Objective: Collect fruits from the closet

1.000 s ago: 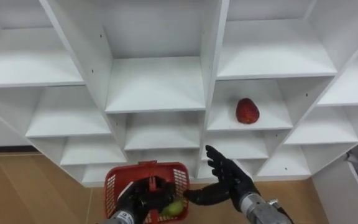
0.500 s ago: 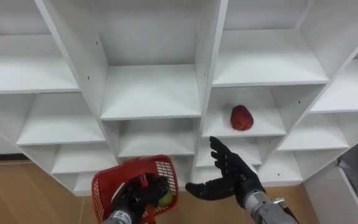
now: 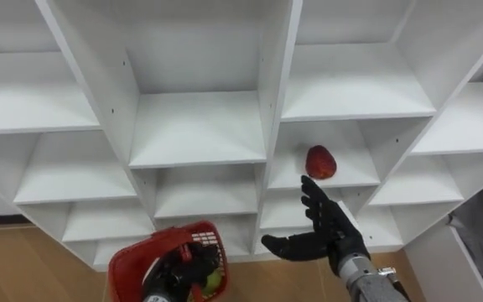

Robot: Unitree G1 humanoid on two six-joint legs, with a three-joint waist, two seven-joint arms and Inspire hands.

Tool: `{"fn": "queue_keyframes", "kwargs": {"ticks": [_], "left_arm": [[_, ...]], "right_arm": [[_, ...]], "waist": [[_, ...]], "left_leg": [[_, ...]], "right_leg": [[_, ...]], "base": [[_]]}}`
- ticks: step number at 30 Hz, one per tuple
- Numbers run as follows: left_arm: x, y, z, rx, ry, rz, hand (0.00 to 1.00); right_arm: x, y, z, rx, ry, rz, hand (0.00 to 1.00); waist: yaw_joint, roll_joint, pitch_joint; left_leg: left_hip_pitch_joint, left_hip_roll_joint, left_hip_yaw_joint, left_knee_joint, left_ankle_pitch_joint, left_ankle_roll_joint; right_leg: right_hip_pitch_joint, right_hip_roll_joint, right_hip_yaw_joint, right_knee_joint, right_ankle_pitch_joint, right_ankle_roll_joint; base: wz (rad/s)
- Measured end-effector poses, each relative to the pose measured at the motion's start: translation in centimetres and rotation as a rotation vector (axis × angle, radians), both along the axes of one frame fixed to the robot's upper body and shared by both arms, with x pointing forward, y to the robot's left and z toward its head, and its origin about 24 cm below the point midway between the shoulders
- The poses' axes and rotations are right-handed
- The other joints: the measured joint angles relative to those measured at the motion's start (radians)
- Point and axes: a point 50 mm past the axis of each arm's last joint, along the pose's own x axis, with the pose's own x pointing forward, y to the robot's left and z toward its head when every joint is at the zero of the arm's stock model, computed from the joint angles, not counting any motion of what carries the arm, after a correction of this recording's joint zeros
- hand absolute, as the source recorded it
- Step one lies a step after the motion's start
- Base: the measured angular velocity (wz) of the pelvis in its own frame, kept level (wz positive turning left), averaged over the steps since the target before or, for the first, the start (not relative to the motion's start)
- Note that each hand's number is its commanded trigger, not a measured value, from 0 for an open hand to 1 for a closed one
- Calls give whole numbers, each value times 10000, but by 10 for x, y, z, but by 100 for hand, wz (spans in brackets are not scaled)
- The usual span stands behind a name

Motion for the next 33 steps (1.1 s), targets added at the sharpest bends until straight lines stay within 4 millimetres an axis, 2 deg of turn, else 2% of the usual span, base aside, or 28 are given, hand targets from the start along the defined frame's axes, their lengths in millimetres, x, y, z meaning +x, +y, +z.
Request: {"fn": "queue_keyframes", "kwargs": {"ticks": [4,8,22,25,33], "left_arm": [[-1,5,-1,70,49,169,100],[-4,7,-2,87,125,326,100],[-12,10,-5,102,363,403,100],[-16,12,-7,104,492,547,100],[-16,15,-6,153,459,679,100]], "right_arm": [[7,-11,10,-452,-562,-684,0],[10,-13,17,-869,-973,-915,0],[11,-16,18,-1081,-1060,-1426,0],[11,-19,19,-1111,-1078,-1560,0],[7,-25,16,-1170,-922,-1817,0]], "waist": [[-14,27,2],[-43,91,-8],[-146,142,-22],[-269,126,-24],[-269,-82,-37]], "left_leg": [[-8,1,-12,12,-12,0],[-5,13,-32,13,-17,-8],[26,31,-105,133,-74,-16],[15,22,-119,159,-77,-12],[125,20,-177,164,-80,-17]], "right_leg": [[11,4,1,-4,-1,1],[25,22,-2,-9,-1,1],[167,20,-67,21,-1,1],[154,8,-86,20,-11,0],[294,3,-174,36,-51,-13]], "base": [[0],[0],[0],[0],[2]]}}
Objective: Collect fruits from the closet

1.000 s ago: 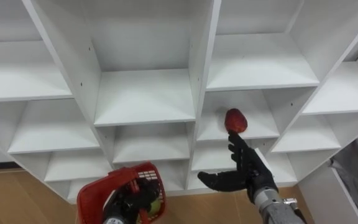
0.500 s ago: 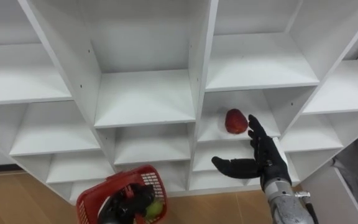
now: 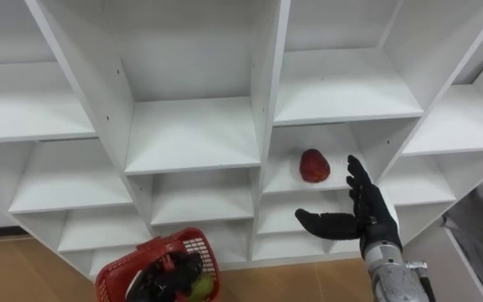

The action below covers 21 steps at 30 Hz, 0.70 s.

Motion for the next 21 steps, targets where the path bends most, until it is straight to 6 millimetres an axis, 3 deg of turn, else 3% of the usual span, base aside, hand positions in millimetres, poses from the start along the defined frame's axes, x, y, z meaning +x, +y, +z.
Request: {"fn": "queue_keyframes", "kwargs": {"ticks": [2,12,21], "left_arm": [[0,0,0,19,15,-11,100],[-7,2,-2,10,214,13,100],[0,12,1,281,-112,-61,100]], "right_arm": [[-1,-1,-2,-65,87,-69,0],[-3,-6,-6,-679,253,-320,0],[51,-32,18,-1155,-664,-1046,0]], "waist": [[11,-75,40],[218,-242,47],[418,-343,69]], "left_leg": [[75,-1,-57,0,-8,-11],[51,-11,-179,58,-38,-48],[-946,16,-538,476,-41,-62]], "right_leg": [[52,-2,-59,-3,-4,-4],[82,-20,-181,38,-131,-50],[-640,-47,-707,325,-160,-85]], "base": [[5],[2],[13]]}}
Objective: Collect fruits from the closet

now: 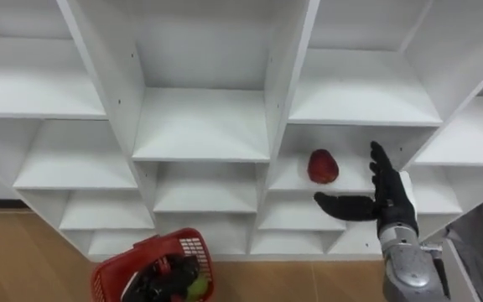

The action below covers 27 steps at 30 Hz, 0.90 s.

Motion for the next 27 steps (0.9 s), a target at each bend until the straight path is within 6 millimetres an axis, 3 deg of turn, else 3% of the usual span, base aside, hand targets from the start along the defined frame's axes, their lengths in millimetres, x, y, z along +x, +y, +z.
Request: {"fn": "queue_keyframes", "kwargs": {"ticks": [5,10,16,22,27], "left_arm": [[-3,8,-4,510,361,-461,100],[-5,6,-5,723,500,-1313,100],[4,8,-2,608,227,-1463,100],[11,7,1,438,-21,-1562,100],[16,9,3,483,-229,-1687,100]], "right_arm": [[6,-15,-7,-213,513,-561,0],[18,-22,-5,-473,767,-720,0],[36,-25,8,-582,408,-1138,0],[42,-42,16,-1114,251,-2083,0],[50,-46,27,-1324,-228,-2393,0]], "waist": [[215,-30,-8],[446,-46,5],[451,-23,54],[719,-122,112],[766,-257,176]], "left_leg": [[-600,-12,-437,312,-7,-15],[-1282,-11,-577,670,-3,-16],[-2194,-29,-940,1196,21,4],[-2486,-92,-1053,1243,102,6],[-3093,-101,-1049,1300,259,-11]], "right_leg": [[-279,-17,-507,58,0,0],[-842,-49,-647,297,1,-3],[-1470,-103,-1084,564,33,-60],[-1785,-206,-1099,777,-36,-152],[-2527,-265,-1103,1085,-53,-193]], "base": [[24],[10],[16],[6],[0]]}}
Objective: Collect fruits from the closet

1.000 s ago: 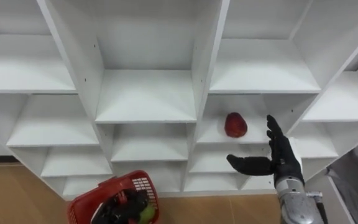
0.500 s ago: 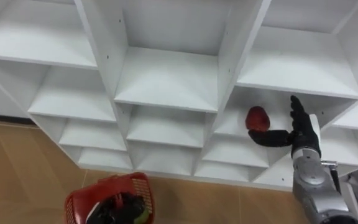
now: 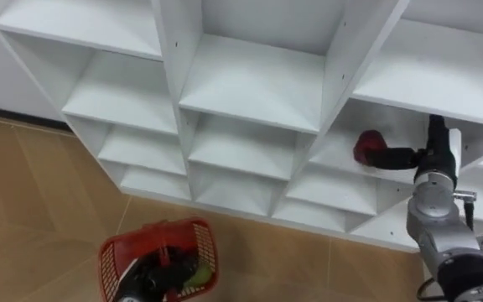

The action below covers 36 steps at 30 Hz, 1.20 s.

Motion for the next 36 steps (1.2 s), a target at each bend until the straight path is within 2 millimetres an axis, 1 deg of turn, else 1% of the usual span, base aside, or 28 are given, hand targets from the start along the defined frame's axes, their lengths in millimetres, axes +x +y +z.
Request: {"fn": "queue_keyframes", "kwargs": {"ticks": [2,7,8,11,13,17,24,32,36], "left_arm": [[4,-2,1,-77,-97,-134,100],[5,-4,0,-127,-49,-199,100],[5,-5,0,-150,-26,-196,100],[5,-6,-1,-214,-4,-212,100],[5,-8,-1,-279,-27,-252,100],[7,-12,-1,-414,-68,-279,100],[11,-15,-1,-400,-105,-396,100],[13,-21,-1,-375,-87,-842,100],[13,-23,-1,-391,-57,-928,100]], "right_arm": [[-2,-2,-3,-37,137,-164,0],[-5,-4,-9,-134,460,-261,0],[-4,-4,-8,-177,435,-251,0],[-4,-4,-8,-221,449,-304,0],[-4,-6,-9,-236,568,-375,0],[-3,-6,-8,-254,528,-377,0],[3,-4,-2,-261,347,-325,0],[16,0,13,-672,-130,-108,0],[16,1,14,-693,-152,-103,0]], "waist": [[173,4,4],[369,13,17],[404,30,32],[412,60,62],[449,70,68],[446,159,124],[429,176,121],[414,181,117],[425,185,115]], "left_leg": [[-204,5,76,9,7,0],[-372,-3,260,-13,24,23],[-390,-4,311,-19,28,31],[-478,-12,306,-18,40,50],[-539,-6,327,-14,49,56],[-755,-7,350,-13,67,71],[-923,-12,437,-69,95,79],[-911,-14,440,-79,95,79],[-872,-15,442,-56,96,80]], "right_leg": [[-294,-33,15,163,-11,-11],[-626,-117,28,390,-43,-1],[-659,-127,42,388,-44,-1],[-742,-138,47,384,-44,-1],[-814,-137,65,397,-40,-7],[-1059,-144,192,475,-34,-16],[-1351,-162,307,530,-35,-14],[-1360,-168,316,558,-37,-12],[-1356,-183,319,653,-37,-12]], "base": [[-9],[-6],[-11],[-2],[0],[-5],[-4],[0],[0]]}}
